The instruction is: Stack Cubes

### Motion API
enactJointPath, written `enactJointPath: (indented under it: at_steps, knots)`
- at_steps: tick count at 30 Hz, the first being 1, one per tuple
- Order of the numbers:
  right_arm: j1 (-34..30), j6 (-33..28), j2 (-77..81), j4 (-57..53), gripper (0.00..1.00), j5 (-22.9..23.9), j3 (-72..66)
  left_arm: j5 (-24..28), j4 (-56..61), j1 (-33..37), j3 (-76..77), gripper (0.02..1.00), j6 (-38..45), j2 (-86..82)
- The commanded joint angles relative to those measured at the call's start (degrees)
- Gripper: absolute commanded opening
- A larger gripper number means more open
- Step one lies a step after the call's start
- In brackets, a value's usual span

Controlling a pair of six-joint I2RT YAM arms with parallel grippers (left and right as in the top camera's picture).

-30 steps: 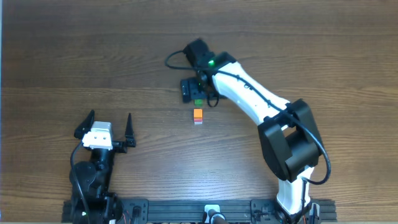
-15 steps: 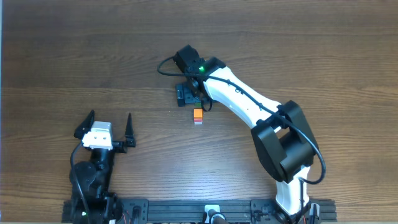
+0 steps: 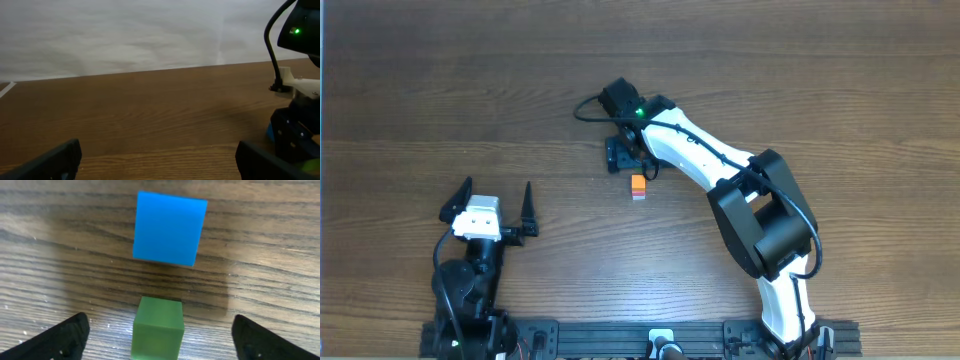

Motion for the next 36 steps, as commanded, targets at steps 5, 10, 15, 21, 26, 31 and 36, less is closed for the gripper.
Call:
enactJointPath:
  at_steps: [5,10,15,21,26,31,36]
  knots:
    - [-0.3,1.2,0.5,-0.1,0.715,1.2,1.2,0.8,-0.2,0.3,-0.2,1.000,0.6,-0.4]
    - [-0.3,1.3,0.5,-0.2,0.634,1.2,1.2,0.8,-0.2,0.3,-0.2,1.000,0.6,-0.4]
    - [-0.3,1.7,0.5,-0.5,0.557,1.2,1.2,0.7,-0.2,0.3,-0.2,1.000,0.6,-0.4]
    - [-0.3,1.7,0.5,-0.5,0.489,1.2,1.2,0.7,-0.2,0.3,-0.2,1.000,0.6,-0.4]
    - [-0.2,1.7,0.5,-0.5,0.435,1.2,1.2,0.7,-0.2,0.3,-0.2,1.000,0.6,-0.4]
    - [-0.2,1.7,0.5,-0.6,0.367,1.2,1.2,0.7,-0.2,0.3,-0.2,1.000,0.6,-0.4]
    - [-0.2,1.7,0.5,-0.9,0.334,1.2,1.2,0.7,-0.2,0.3,-0.2,0.998,0.6,-0.4]
